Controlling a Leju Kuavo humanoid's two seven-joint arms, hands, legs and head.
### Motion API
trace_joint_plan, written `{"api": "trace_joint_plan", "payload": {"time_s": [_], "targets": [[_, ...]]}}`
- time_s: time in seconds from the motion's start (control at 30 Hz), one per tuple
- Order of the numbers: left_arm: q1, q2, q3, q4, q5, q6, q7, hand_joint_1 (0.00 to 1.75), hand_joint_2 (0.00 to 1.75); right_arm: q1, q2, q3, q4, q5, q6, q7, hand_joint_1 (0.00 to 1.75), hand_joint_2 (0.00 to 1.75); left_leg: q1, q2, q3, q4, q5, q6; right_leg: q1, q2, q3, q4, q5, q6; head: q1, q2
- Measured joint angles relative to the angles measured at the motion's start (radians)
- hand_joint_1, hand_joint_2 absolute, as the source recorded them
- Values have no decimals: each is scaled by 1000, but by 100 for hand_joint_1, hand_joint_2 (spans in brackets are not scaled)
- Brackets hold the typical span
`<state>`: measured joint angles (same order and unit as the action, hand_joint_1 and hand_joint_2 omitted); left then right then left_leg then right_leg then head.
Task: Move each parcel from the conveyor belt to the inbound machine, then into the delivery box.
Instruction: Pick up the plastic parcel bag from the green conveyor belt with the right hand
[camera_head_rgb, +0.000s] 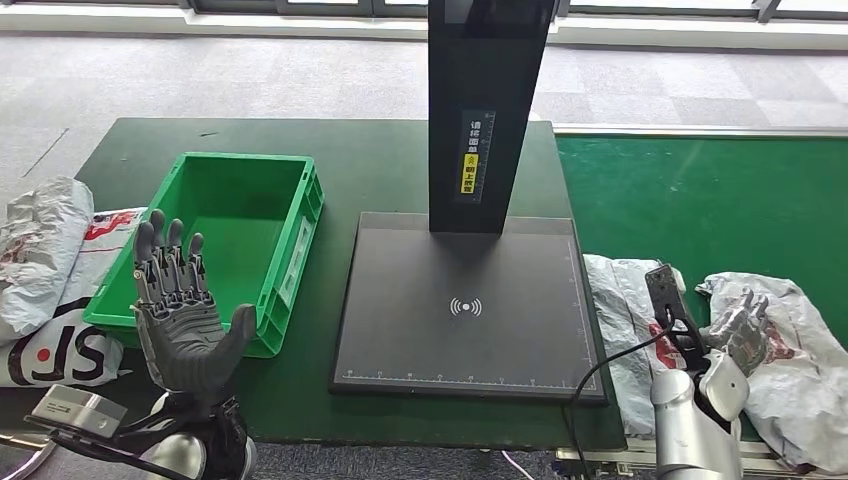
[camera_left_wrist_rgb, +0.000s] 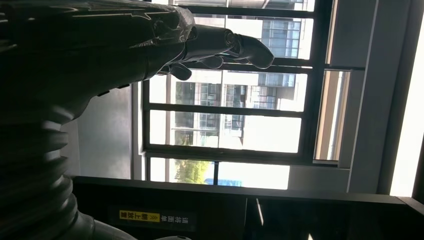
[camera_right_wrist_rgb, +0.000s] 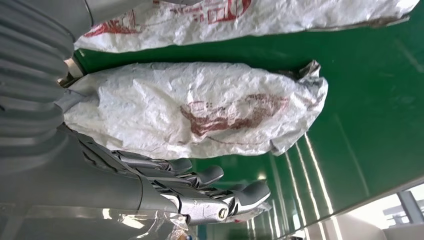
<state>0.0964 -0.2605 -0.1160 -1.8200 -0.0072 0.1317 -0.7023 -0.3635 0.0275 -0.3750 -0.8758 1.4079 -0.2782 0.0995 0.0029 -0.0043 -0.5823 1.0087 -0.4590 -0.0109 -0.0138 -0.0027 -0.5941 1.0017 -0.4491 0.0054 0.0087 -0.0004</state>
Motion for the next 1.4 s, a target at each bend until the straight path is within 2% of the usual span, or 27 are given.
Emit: {"api": "trace_joint_plan", "payload": {"time_s": [0.1, 0.37, 0.57, 1.0, 1.23, 1.27, 1.37, 1.4], "targets": [[-4, 0, 0, 0, 0, 0, 0, 0, 175, -11, 0, 0, 38, -24, 10, -29, 0, 175, 0, 0, 0, 0, 0, 0, 0, 0, 0, 0, 0, 0, 0, 0], [-8, -2, 0, 3, -1, 0, 0, 0, 175, -40, -1, 0, 108, -39, 23, -46, 0, 175, 0, 0, 0, 0, 0, 0, 0, 0, 0, 0, 0, 0, 0, 0], [-12, -3, 1, 15, -3, -12, 0, 0, 175, -61, -17, 0, 200, -54, 107, -34, 0, 175, 0, 0, 0, 0, 0, 0, 0, 0, 0, 0, 0, 0, 0, 0], [-16, -3, 1, 33, -3, -16, 0, 0, 175, -75, -36, 0, 288, -57, 122, -30, 0, 175, 0, 0, 0, 0, 0, 0, 0, 0, 0, 0, 0, 0, 0, 0], [-32, -3, 1, 48, -3, -26, 0, 0, 175, -85, -46, 0, 345, -59, 203, -20, 0, 175, 0, 0, 0, 0, 0, 0, 0, 0, 0, 0, 0, 0, 0, 0], [-36, -4, 1, 52, -3, -27, 0, 0, 175, -88, -46, 0, 360, -60, 215, -20, 15, 175, 0, 0, 0, 0, 0, 0, 0, 0, 0, 0, 0, 0, 0, 0], [-45, -5, 1, 59, -4, -26, 0, 0, 175, -105, -47, 0, 403, -65, 247, -22, 146, 175, 0, 1, 2, 0, 0, 0, 1, 1, 2, -1, 0, 0, 0, 0], [-47, -6, 1, 61, -4, -24, 0, 0, 175, -111, -47, 0, 416, -66, 255, -22, 175, 175, 0, 2, 3, 0, -1, 0, 1, 2, 3, -1, 0, 0, 0, 0]]}}
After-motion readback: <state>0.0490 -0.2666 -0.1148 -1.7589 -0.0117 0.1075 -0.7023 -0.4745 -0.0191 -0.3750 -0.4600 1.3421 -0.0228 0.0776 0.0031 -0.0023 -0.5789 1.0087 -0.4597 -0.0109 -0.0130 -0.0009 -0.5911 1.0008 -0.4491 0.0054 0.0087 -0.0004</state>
